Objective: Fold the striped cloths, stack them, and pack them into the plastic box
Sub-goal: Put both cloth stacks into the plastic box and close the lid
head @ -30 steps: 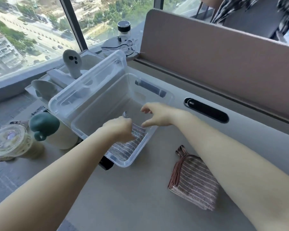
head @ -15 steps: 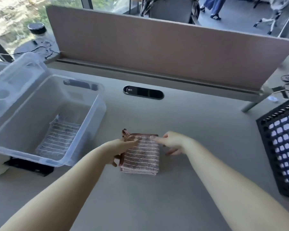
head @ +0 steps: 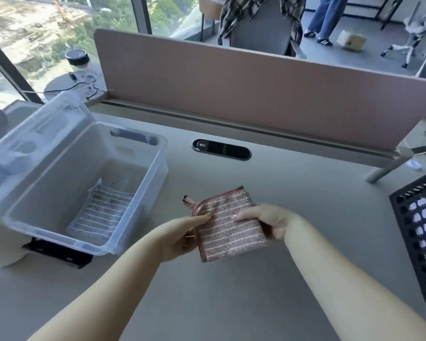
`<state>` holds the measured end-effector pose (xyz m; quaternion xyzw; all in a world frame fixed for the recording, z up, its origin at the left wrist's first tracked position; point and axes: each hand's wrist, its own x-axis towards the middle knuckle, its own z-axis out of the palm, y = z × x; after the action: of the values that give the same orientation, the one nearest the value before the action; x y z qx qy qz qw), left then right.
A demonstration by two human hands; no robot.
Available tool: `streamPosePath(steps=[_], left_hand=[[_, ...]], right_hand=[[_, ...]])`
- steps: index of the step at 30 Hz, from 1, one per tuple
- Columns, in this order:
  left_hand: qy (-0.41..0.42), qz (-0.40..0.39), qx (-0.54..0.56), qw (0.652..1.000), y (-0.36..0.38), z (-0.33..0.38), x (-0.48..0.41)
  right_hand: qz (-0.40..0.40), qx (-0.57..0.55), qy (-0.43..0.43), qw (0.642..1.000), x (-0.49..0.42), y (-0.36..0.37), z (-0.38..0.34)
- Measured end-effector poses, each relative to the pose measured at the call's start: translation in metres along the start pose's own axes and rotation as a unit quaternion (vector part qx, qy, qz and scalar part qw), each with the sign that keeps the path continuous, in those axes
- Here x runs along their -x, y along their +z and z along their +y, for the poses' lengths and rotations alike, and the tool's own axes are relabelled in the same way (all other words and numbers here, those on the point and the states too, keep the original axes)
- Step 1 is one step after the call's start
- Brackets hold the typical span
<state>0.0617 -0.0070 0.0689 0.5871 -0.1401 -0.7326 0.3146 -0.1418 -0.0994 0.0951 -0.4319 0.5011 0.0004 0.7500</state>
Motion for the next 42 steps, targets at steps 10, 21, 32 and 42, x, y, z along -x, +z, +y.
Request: streamPosePath(steps=[10,21,32,42], left_hand=[[0.286,0.026,0.03,0.957,-0.067,0.137,0.105],[0.167,0.26,-0.045,0.95,-0.18,0.13,0.065],[0.066,0.293,-0.252,0.92,-0.194,0.117,0.011],[0.028,0.372,-0.501,0.781,-0.186,0.09,-0.005]], right_hand=[[-0.067,0.139,-0.17,0.973,0.01,0.061,-0.2],[0.086,0.473,-0.211,0.851,-0.126,0.173,-0.24],[0.072,0.612,-0.146,0.774,-0.19,0.189,-0.212],[0.093,0.669,-0.126,0.727,-0.209,0.185,-0.184]])
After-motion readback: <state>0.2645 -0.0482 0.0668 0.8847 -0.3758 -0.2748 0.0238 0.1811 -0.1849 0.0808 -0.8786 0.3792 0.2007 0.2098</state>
